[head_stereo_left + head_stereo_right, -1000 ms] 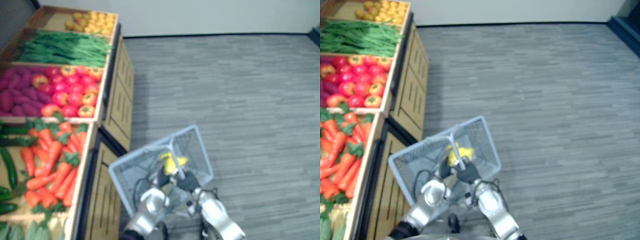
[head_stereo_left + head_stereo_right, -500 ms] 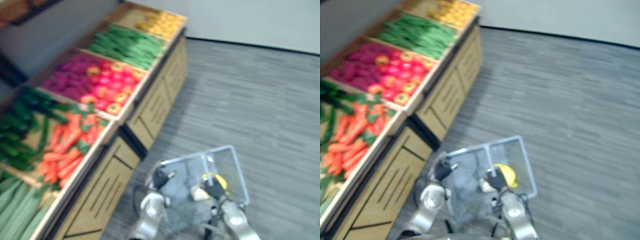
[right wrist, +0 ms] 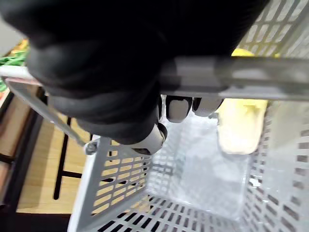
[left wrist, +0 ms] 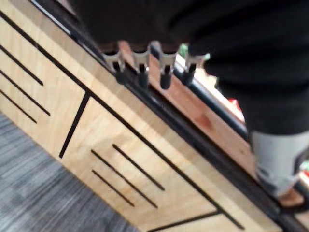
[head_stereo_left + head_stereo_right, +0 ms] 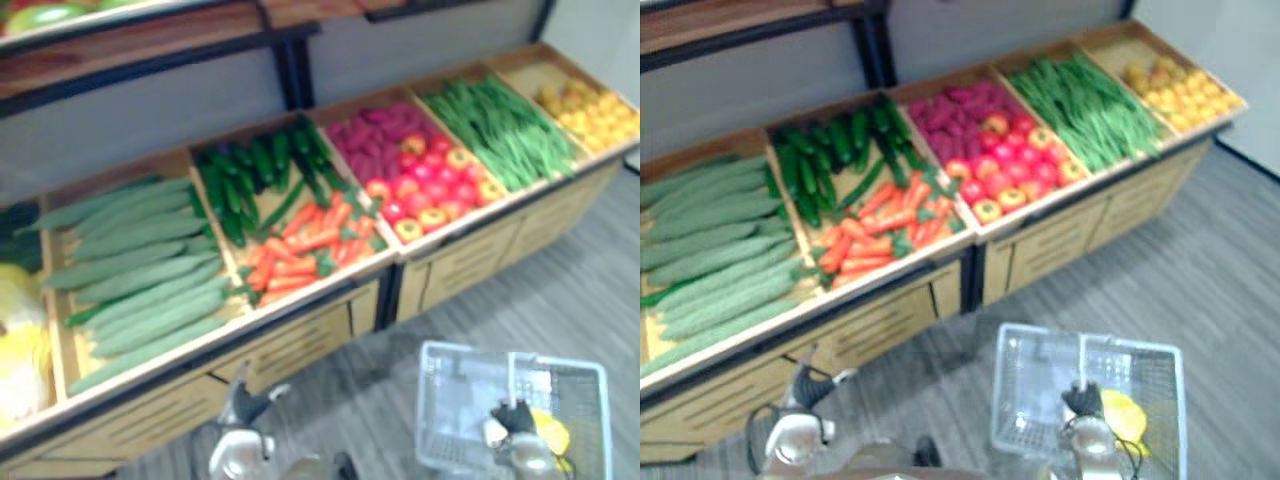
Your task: Pick vegetable in the basket
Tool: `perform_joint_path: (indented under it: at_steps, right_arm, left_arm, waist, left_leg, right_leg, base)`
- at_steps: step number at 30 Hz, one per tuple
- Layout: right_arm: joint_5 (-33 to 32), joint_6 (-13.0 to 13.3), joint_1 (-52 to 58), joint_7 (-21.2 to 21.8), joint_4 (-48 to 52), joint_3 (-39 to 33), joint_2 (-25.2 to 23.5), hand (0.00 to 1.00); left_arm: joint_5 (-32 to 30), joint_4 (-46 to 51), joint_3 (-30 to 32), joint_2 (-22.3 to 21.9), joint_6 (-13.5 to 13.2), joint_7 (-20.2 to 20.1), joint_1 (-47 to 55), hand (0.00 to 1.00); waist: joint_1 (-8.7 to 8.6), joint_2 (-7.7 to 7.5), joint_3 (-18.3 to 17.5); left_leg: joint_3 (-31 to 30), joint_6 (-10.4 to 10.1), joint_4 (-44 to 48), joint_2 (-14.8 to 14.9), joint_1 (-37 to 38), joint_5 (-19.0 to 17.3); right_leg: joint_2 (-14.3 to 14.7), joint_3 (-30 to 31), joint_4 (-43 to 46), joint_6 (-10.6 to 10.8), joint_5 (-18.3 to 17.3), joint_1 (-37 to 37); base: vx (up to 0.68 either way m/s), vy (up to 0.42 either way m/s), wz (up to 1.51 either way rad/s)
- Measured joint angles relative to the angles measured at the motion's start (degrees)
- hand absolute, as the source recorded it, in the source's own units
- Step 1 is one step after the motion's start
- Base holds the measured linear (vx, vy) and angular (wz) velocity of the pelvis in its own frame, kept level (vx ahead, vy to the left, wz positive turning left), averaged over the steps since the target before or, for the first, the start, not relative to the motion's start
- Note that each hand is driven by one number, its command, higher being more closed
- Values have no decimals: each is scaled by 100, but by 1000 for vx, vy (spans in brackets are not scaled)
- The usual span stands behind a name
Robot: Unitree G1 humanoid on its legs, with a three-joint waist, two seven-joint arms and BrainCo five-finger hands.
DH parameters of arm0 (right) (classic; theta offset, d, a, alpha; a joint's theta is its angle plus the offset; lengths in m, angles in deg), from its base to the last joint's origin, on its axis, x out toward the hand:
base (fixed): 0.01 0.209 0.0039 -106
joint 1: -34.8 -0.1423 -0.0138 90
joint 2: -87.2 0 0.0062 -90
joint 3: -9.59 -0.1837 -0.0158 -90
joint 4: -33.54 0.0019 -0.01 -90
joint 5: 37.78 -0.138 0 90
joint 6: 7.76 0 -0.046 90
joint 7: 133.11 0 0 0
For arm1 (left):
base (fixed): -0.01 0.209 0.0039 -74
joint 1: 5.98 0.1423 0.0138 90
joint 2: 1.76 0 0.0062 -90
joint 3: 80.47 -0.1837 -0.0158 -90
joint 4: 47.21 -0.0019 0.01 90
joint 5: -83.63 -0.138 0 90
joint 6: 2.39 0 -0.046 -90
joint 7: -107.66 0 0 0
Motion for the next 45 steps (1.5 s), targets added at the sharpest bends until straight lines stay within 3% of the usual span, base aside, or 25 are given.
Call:
perform_joint_path:
  at_steps: [2,5,6,7,8,10,13,15,18,19,22,26,30,34,39,40,45]
  right_arm:
    - [-47,111,10,-44,-30,-86,-10,100]
    - [-168,182,-6,-94,-50,-197,-60,100]
    - [-222,199,-10,-102,-129,-237,-120,100]
    - [-274,204,-13,-115,-230,-275,-230,100]
    - [-289,215,-31,-119,-293,-323,-292,100]
    - [-334,188,-242,-145,-585,-527,-203,100]
    - [-331,99,-300,-124,-649,-516,-128,100]
    - [-319,68,-286,-108,-646,-513,-137,100]
    - [-316,79,-296,-116,-591,-520,-108,100]
    - [-318,87,-362,-124,-514,-576,-95,100]
    - [-318,96,-567,-126,-360,-555,-85,100]
    - [-331,210,-692,-193,-81,-402,-68,100]
    - [-367,267,-903,-290,140,-226,-66,100]
    - [-402,410,-937,-403,333,125,-104,100]
    - [-472,491,-957,-490,415,289,-115,100]
    - [-505,491,-968,-504,473,290,-114,100]
    - [-628,505,-993,-594,486,325,-112,100]
  left_arm:
    - [-1,19,-9,76,19,46,-124,0]
    - [1,22,-96,136,21,107,-464,0]
    - [0,31,-133,188,16,145,-698,0]
    - [2,43,-197,325,3,175,-999,0]
    - [2,56,-234,401,-19,184,-1147,0]
    - [10,432,-364,357,-132,185,-1368,0]
    - [10,1126,-254,383,-338,215,-1690,0]
    - [10,1231,-263,464,-397,257,-1997,0]
    - [10,1060,-438,701,-434,368,-2834,0]
    - [-3,869,-647,938,-437,429,-3485,0]
    - [-69,332,-929,1450,-427,474,-4392,0]
    - [-591,-743,-1471,2194,-203,464,-5478,0]
    - [-1040,-1419,-1871,2691,-77,422,-6000,0]
    - [-1258,-2270,-1927,2805,51,377,-6510,0]
    - [-1409,-2416,-2112,2818,80,189,-6637,0]
    - [-1417,-2423,-2168,2815,64,183,-6646,100]
    - [-1658,-2523,-2311,2805,65,212,-6791,100]
  waist:
    - [-189,-36,-27]
    - [-229,-30,-23]
    - [-238,-27,-20]
    - [-248,-169,-17]
    - [-257,-249,20]
    - [-258,27,-5]
    - [-227,201,-2]
    - [-237,216,7]
    - [-375,188,158]
    - [-456,232,252]
    - [-518,210,465]
    - [-567,243,771]
    - [-701,219,1131]
    - [-800,201,1366]
    - [-847,164,1547]
    - [-844,164,1564]
    - [-839,178,1580]
  left_leg:
    - [-515,-110,-128,13,75,89]
    - [-997,-299,-220,84,103,171]
    - [-1254,-458,-276,153,88,202]
    - [-1498,-663,-251,129,28,218]
    - [-1603,-755,-246,97,39,210]
    - [-1340,-932,-324,517,86,358]
    - [-1203,-1085,-768,861,293,568]
    - [-1175,-1096,-802,943,301,595]
    - [-1166,-1113,-527,887,-37,606]
    - [-1059,-1126,-391,806,-277,651]
    - [-748,-1094,-708,721,-395,828]
    - [-348,-1023,-1029,628,-680,1040]
    - [98,-1009,-1083,592,-735,1071]
    - [474,-1009,-1082,608,-870,1071]
    - [747,-1009,-1075,604,-883,1071]
    - [849,-1010,-1075,604,-899,1071]
    - [1020,-1010,-1066,601,-988,1070]
  right_leg:
    - [212,443,-577,-21,-282,-461]
    - [494,1070,-1960,21,-312,-802]
    - [734,1585,-2802,157,-226,-846]
    - [864,2097,-3807,236,59,-733]
    - [836,2162,-3967,455,611,-653]
    - [1139,1721,-3976,221,487,-517]
    - [1478,1521,-4080,72,418,-407]
    - [1581,1505,-4196,14,425,-370]
    - [1470,1395,-4194,15,426,-452]
    - [1350,1308,-4182,36,470,-597]
    - [1346,1439,-4318,60,680,-868]
    - [1380,1706,-4761,89,1104,-1271]
    - [1376,1956,-4972,88,1302,-1397]
    - [1447,2177,-5300,64,1543,-1517]
    - [1467,2358,-5314,46,1574,-1626]
    - [1468,2416,-5314,47,1589,-1676]
    - [1459,2496,-5321,71,1627,-1791]
  base:
    - [205,-193,126]
    - [158,-279,107]
    - [113,-395,113]
    - [111,-426,118]
    - [118,-442,102]
    - [160,-381,62]
    - [116,-260,20]
    - [69,-133,-3]
    - [1,-6,24]
    - [-37,59,41]
    - [-60,65,-6]
    - [-30,67,-35]
    - [-9,52,-31]
    - [23,12,-31]
    - [29,-12,-20]
    - [18,-19,-16]
    - [5,-15,-6]
